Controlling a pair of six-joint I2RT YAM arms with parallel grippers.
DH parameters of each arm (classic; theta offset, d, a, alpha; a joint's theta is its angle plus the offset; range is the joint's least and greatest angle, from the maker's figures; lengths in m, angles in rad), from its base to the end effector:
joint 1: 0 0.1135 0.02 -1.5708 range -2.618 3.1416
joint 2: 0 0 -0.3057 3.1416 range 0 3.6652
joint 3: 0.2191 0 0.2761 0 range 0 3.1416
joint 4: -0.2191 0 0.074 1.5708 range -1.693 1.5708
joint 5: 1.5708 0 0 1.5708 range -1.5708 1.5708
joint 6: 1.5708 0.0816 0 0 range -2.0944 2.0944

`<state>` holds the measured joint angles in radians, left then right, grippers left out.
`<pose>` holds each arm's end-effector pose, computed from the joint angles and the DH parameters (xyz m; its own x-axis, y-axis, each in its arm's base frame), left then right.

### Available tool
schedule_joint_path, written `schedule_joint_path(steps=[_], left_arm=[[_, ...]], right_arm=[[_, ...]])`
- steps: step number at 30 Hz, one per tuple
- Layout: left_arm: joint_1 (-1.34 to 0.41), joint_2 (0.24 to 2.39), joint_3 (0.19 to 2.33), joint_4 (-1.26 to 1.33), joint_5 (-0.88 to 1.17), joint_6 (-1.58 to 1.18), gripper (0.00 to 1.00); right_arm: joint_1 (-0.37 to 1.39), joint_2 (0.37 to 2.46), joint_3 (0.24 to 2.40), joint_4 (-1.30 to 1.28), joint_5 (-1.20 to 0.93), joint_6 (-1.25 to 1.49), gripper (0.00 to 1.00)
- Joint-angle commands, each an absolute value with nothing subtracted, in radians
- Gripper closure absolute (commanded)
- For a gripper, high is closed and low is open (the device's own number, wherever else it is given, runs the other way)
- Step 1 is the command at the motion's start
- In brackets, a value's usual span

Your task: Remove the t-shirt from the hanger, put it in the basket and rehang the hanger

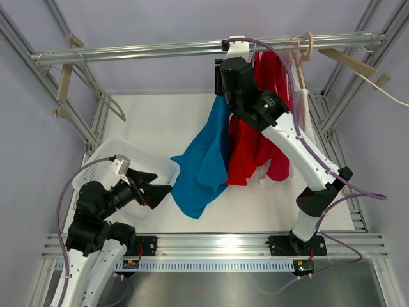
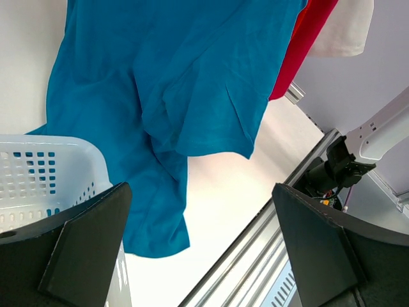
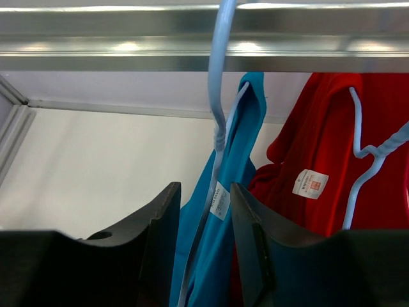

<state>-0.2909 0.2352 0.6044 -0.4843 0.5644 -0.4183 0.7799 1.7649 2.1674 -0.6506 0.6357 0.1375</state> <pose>0.0779 -0.0689 0.3215 -0.4057 -0.2368 -0.8828 0.6419 0.6137 -0.4596 0.3461 0.2741 0.5399 -0.1944 -0.0372 -0.9802 -0.1312 0.9913 -0.0116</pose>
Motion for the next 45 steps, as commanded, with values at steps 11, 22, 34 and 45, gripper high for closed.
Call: schedule_joint_path(steps=[11,22,34,45], left_arm=[[-0.298,0.219,0.604,-0.453,0.569,-0.413,0.01],[-0.298,0.213,0.604,-0.451,0.569,-0.414,0.01],[-0.298,0.204,0.603,-0.453,0.568,-0.414,0.01],[-0.305,0.207,0.603,-0.451,0.568,-0.414,0.01]], right_arm=[[0.788,1.773,2.203,-0.658,0.758,0.092,0.76],[0.788,1.760,2.198,-0.620,0.785,0.035,1.00],[0.788,1.594,2.003,-0.215,0.598,-0.034,1.00],[0.788,1.490,1.751,-0.097,0.555,-0.032,1.00]])
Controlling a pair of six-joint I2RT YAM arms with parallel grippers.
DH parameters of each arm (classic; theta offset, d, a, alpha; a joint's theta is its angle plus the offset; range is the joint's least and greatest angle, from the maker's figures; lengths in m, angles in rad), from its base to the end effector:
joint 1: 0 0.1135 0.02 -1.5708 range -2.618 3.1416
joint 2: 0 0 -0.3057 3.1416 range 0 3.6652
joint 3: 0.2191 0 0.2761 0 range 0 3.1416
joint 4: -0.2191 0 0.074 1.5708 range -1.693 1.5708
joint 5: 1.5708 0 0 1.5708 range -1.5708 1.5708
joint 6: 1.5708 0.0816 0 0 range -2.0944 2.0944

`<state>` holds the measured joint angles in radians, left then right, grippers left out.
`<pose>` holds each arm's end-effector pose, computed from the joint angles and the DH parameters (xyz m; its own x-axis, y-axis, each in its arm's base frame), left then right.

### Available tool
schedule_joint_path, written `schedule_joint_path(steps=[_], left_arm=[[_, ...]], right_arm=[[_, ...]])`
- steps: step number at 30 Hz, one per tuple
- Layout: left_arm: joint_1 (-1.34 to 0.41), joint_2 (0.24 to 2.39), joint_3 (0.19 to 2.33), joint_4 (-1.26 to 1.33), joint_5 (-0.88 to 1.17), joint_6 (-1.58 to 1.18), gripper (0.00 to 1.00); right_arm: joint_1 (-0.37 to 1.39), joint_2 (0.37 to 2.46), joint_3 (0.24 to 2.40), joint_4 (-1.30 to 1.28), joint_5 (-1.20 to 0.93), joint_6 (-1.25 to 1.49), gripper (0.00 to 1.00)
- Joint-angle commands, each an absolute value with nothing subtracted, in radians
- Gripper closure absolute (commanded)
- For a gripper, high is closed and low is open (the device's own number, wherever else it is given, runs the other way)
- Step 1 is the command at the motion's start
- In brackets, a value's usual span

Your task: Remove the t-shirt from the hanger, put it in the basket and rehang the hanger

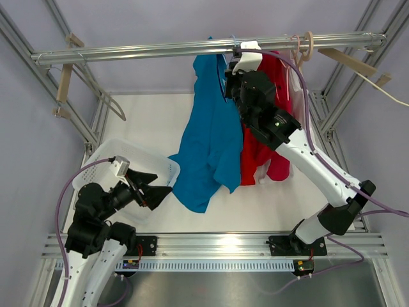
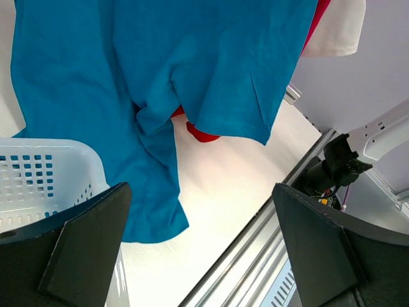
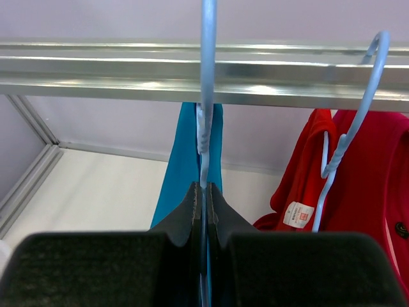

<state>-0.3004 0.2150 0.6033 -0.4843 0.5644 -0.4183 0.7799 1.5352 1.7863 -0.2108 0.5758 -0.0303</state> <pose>0.0734 -0.0684 0.3226 -0.3918 -0.2379 -0.8888 0.6560 0.6050 -0.4512 0.3139 0.2480 0.5498 0.0348 -0.0013 -0.9994 -0.2020 0.9793 -0.0083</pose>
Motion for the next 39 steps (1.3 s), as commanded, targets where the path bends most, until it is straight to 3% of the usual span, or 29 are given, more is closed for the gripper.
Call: schedule_joint_path(steps=[1,9,16,20,21,23,24,25,27,32,38,39], left_arm=[[-0.307,0.207,0.603,-0.453,0.568,-0.414,0.01],[-0.311,0.343,0.644,-0.407,0.641,-0.468,0.01],[-0.440,0.428,0.735,-0.321,0.617,-0.577,0.01],[-0.644,0.477,0.749,-0.281,0.424,-0.600,0.01],[-0.775,0.494,0.744,-0.250,0.375,-0.604,0.01],[-0.939,0.567,0.753,-0.235,0.156,-0.583,0.01],[-1.120,0.593,0.774,-0.236,0.050,-0.563,0.01],[-1.203,0.619,0.788,-0.236,-0.159,-0.523,0.01],[-1.398,0.701,0.817,-0.224,-0.321,-0.486,0.01],[-1.577,0.914,0.957,-0.201,-0.586,-0.382,0.01],[-1.615,1.100,1.043,-0.199,-0.814,-0.353,0.02],[-1.615,1.110,1.043,-0.199,-0.839,-0.357,0.05]], right_arm=[[0.788,1.468,1.732,-0.097,0.552,-0.023,1.00],[0.810,1.309,1.470,-0.083,0.557,0.155,1.00],[0.960,1.238,1.454,-0.130,0.675,0.241,1.00],[1.080,1.218,1.453,-0.103,0.767,0.229,1.00],[1.091,1.218,1.453,-0.092,0.779,0.221,1.00],[1.101,1.218,1.463,-0.084,0.810,0.221,1.00],[1.104,1.213,1.468,-0.086,0.810,0.224,1.00],[1.106,1.209,1.470,-0.084,0.807,0.227,1.00],[1.111,1.195,1.479,-0.100,0.801,0.241,1.00],[1.131,1.161,1.474,-0.135,0.779,0.294,1.00],[1.152,1.117,1.433,-0.158,0.773,0.330,1.00],[1.154,1.112,1.430,-0.160,0.770,0.330,1.00]])
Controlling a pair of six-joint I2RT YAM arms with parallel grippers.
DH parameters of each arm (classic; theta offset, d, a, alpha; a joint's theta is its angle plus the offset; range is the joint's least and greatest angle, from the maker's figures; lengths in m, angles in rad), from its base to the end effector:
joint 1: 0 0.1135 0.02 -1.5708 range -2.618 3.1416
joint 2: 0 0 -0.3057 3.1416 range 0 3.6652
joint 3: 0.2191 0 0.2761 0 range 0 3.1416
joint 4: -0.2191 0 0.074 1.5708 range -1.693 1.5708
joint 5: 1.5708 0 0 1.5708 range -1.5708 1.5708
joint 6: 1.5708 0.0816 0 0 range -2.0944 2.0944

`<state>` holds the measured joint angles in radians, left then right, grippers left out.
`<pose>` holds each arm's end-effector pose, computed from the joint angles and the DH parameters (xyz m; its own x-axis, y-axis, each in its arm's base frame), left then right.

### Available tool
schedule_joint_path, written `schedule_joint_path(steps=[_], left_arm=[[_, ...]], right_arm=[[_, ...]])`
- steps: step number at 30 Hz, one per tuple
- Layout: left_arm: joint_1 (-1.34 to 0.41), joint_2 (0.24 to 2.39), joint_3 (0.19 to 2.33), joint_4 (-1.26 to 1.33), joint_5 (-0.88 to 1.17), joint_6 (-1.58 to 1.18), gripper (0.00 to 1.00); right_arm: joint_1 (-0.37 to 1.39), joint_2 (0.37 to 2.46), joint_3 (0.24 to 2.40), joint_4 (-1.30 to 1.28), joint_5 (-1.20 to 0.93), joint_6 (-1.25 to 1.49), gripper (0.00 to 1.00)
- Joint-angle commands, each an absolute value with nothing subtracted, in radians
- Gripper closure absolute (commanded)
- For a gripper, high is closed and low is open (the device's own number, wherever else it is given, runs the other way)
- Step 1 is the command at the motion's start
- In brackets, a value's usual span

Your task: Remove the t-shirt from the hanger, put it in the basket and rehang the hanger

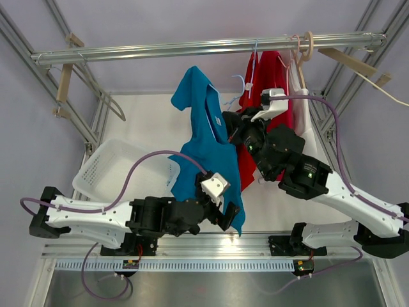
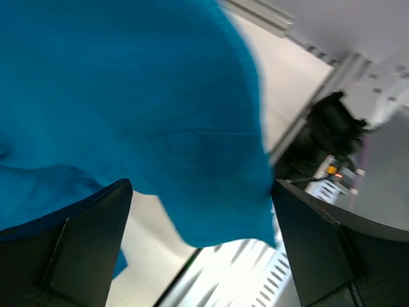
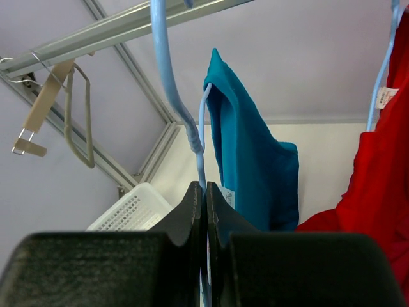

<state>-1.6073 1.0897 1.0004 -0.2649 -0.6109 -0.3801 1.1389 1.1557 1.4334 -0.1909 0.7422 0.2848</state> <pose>0.0364 -0.2859 0.3714 -0.2992 0.1335 -0.9448 0.7831 0.6001 -0.1632 0.1644 0.2249 0.5365 -0.0740 0.3341 -0.9396 -0.3820 0.8609 0.3361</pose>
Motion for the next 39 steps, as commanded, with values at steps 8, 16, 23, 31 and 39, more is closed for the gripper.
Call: schedule_joint_path(steps=[8,16,23,31,39], left_arm=[[-1.649,1.167,1.052,-0.121,-0.844,-0.313,0.86],[-1.753,1.184,0.993,0.029,-0.769,-0.218,1.00],[-1.850,1.166,0.841,0.043,-0.603,-0.420,1.00],[-1.871,1.092,0.706,-0.060,-0.666,-0.574,1.00],[-1.865,0.968,0.787,-0.207,-0.868,-0.445,1.00]], right_arm=[[1.155,1.091,1.424,-0.153,0.756,0.331,1.00],[1.155,1.106,1.375,-0.019,0.776,0.312,1.00],[1.114,1.227,1.394,0.408,0.766,0.026,1.00],[1.015,1.247,1.690,0.063,0.543,0.084,1.00],[1.005,0.941,1.550,-0.234,0.362,0.258,1.00]])
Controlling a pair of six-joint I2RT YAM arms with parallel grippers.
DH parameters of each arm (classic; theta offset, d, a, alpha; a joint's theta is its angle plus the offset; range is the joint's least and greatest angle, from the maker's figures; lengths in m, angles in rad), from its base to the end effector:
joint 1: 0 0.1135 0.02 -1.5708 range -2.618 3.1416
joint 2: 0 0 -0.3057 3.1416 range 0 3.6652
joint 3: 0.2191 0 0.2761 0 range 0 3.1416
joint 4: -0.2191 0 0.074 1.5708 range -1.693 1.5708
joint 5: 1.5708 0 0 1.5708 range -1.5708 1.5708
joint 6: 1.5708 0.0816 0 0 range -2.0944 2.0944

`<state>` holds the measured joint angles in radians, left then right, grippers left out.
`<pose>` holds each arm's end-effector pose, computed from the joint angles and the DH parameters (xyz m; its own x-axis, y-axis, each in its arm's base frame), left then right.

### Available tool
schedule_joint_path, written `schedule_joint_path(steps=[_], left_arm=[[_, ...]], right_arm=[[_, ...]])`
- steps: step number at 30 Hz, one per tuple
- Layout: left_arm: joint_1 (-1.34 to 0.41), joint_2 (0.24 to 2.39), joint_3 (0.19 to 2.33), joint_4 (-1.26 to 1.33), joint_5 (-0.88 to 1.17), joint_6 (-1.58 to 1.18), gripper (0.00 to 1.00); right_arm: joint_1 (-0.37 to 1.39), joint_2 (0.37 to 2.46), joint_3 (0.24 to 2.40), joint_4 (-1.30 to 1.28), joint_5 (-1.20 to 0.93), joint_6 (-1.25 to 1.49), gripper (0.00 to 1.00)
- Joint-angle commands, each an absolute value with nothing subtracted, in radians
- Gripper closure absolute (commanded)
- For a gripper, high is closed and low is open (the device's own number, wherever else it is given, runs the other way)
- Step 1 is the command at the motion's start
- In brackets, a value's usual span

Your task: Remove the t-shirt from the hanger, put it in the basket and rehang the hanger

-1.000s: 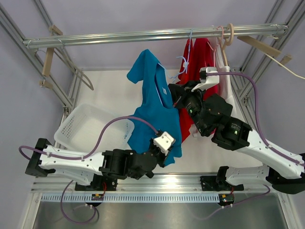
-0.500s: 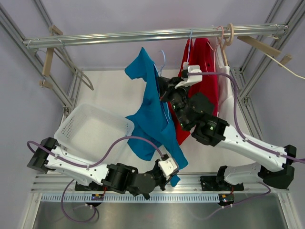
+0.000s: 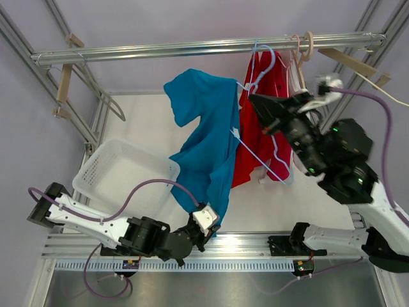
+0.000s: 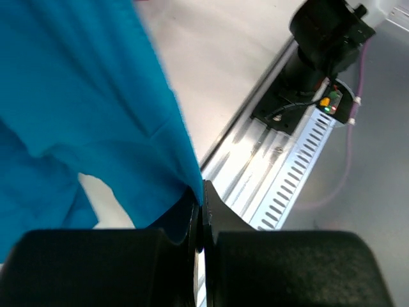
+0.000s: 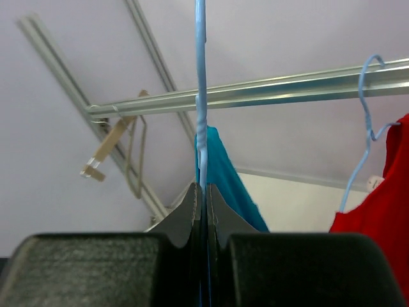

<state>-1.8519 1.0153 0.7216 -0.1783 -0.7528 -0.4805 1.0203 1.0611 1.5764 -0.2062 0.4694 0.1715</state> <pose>-0.0166 -0.2586 0.2919 -0.2903 0.2105 -0.9335 0.8298 0.5412 -0.1360 0.1442 0.1644 0.6100 0.0656 0.3978 -0.9151 -0.5540 0.7773 0.2982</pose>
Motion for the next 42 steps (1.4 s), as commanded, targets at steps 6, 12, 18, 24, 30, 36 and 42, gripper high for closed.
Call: schedule_joint_path(steps=[6,12,18,24,30,36,42], left_arm=[[-1.862,0.960,1.017,-0.143,-1.189,-0.078,1.00],[-1.603,0.870,1.034,0.050,-0.939,0.032,1.00],[-1.502,0.929,0.992,0.190,-0.770,0.121,0.71],[-1.362,1.058,1.014,0.172,-0.706,0.101,0.16],[-1.307,1.074,1.017,0.199,-0.683,0.100,0.73],[-1.310,1.020,1.072,0.138,-0.716,0.120,1.00],[-1.310,0.948,1.305,-0.080,-0.672,0.130,1.00]], right_arm=[[1.006,0.764,1.414,-0.319,0.252,0.354,1.00],[1.006,0.686,1.396,-0.353,0.137,0.416,1.00],[1.005,0.680,1.394,-0.348,0.094,0.443,1.00],[1.006,0.680,1.397,-0.307,0.008,0.483,1.00],[1.006,0.646,1.379,-0.290,-0.041,0.514,1.00],[1.005,0.586,1.359,-0.334,0.015,0.505,1.00],[1.005,0.506,1.333,-0.462,0.184,0.460,1.00]])
